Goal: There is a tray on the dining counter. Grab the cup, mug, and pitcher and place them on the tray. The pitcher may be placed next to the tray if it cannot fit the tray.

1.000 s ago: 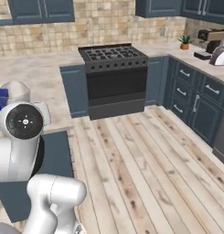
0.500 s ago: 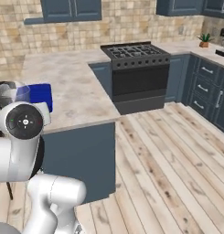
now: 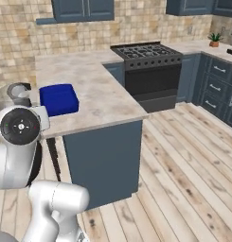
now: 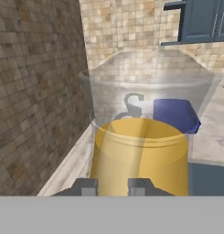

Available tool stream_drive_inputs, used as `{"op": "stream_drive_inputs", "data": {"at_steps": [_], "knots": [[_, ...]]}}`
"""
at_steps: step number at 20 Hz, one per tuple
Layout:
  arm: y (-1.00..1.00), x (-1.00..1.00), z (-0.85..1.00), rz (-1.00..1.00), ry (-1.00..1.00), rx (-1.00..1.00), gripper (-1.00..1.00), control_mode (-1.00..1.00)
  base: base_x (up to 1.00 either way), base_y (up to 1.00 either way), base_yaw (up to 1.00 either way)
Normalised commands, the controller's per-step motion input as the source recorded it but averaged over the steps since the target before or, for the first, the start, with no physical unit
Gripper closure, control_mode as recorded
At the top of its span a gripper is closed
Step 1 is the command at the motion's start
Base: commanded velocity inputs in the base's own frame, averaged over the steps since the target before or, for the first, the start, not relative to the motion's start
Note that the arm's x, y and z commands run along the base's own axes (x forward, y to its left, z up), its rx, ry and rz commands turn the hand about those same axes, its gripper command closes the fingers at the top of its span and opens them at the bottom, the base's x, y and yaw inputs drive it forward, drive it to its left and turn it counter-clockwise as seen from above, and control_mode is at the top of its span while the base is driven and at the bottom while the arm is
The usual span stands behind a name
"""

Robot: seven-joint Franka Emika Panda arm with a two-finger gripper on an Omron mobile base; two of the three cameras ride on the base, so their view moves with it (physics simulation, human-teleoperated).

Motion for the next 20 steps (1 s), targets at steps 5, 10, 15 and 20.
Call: {"op": "stream_drive_inputs", "data": {"at_steps": [5, 10, 15, 20], "knots": [[0.00, 0.00, 0.00, 0.00, 0.00, 0.00, 1.00, 1.00, 0.27, 0.08, 0.06], [0.00, 0.00, 0.00, 0.00, 0.00, 0.00, 1.00, 1.00, 0.26, 0.01, 0.27], [0.00, 0.00, 0.00, 0.00, 0.00, 0.00, 1.00, 1.00, 0.38, -0.06, 0.32], [0.00, 0.00, 0.00, 0.00, 0.00, 0.00, 1.00, 1.00, 0.40, -0.19, 0.30]]}}
